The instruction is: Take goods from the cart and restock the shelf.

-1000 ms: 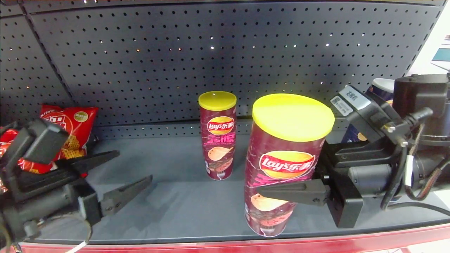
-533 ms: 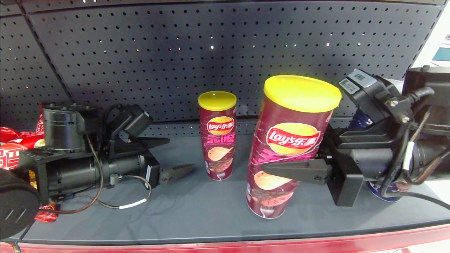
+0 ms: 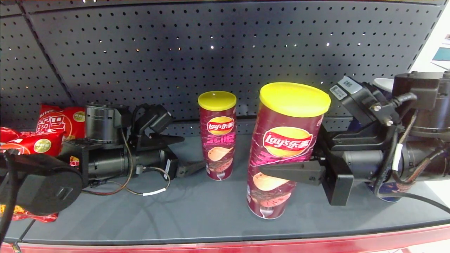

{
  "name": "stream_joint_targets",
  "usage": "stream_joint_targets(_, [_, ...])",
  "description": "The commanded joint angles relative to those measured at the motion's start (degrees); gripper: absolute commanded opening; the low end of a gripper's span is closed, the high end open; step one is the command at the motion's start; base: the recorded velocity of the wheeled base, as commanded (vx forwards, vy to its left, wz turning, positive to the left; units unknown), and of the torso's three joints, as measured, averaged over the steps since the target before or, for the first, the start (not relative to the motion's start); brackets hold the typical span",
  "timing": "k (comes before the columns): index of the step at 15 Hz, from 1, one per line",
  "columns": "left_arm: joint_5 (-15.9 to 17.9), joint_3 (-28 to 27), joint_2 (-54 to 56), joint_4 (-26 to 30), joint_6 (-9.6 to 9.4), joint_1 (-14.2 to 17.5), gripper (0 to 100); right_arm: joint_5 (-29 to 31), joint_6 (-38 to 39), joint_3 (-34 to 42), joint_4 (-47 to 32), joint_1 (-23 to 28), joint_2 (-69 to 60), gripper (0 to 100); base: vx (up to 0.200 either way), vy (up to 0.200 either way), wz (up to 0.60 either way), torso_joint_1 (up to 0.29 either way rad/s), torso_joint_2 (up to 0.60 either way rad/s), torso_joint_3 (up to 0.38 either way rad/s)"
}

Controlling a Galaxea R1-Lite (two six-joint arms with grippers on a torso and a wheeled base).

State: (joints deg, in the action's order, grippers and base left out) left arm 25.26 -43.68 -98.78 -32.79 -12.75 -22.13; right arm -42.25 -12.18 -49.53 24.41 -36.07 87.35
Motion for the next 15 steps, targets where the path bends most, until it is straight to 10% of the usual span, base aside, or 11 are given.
stream_joint_targets(1, [0.0,-0.2,-0.6,-0.1,0.01,-1.2,100,0.0,0.0,0.0,0.0,0.0,0.5,0,0.000,0.000,0.00,0.000,0.00,0.000])
stream_joint_targets(15, [0.0,-10.3,-12.0,-1.9,0.36,-5.0,100,-0.1,-0.1,1.5,0.1,1.4,0.7,0,0.000,0.000,0.00,0.000,0.00,0.000])
